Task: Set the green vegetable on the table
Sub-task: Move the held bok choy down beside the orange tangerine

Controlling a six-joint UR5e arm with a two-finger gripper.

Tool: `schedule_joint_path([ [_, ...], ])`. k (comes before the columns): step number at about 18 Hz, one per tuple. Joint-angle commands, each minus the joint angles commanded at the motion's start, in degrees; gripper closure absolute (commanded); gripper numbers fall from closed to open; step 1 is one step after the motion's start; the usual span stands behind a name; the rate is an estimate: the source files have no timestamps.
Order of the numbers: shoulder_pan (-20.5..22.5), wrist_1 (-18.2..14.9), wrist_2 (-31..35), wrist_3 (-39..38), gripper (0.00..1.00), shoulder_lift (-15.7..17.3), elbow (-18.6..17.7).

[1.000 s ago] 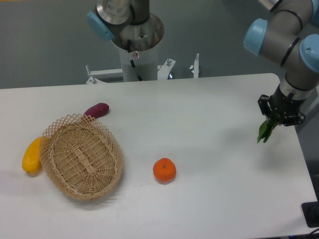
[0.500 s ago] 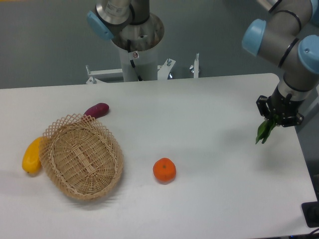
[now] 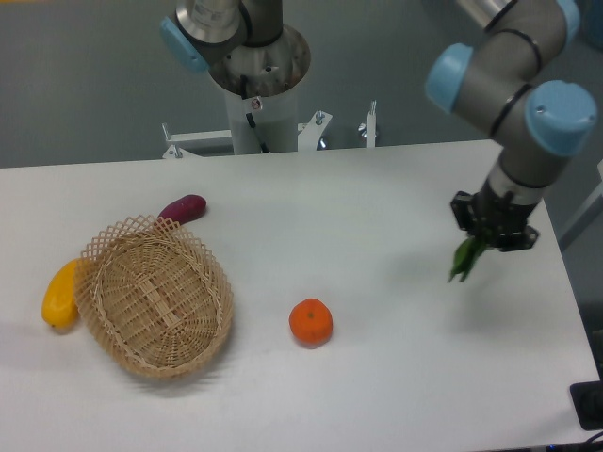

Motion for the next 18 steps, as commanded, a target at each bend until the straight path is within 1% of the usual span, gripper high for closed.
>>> schedule_joint_path([
  [2, -2.2, 0.0, 0.0, -3.1, 0.87, -0.3, 0.3],
  [4, -4.5, 0.6, 0.0, -5.8, 0.87, -1.9, 1.8],
  [6, -6.8, 3.1, 0.0, -8.9, 0.87, -3.3, 2.3],
  [9, -9.4, 7.2, 0.1, -11.4, 0.87, -4.8, 1.6],
  [12, -11.3, 8.1, -0.1, -14.5, 0.87, -6.2, 1.7],
  [13, -12.1, 8.9, 0.0, -15.7, 0.87, -7.0, 1.6],
  [15, -13.6, 11.7, 0.0, -17.1, 0.87, -8.1, 1.2],
  [17, -14.2, 13.5, 0.0, -18.0, 0.81, -8.6, 1.1],
  [18, -14.6, 13.7, 0.0, -18.3, 0.80, -9.0, 1.1],
])
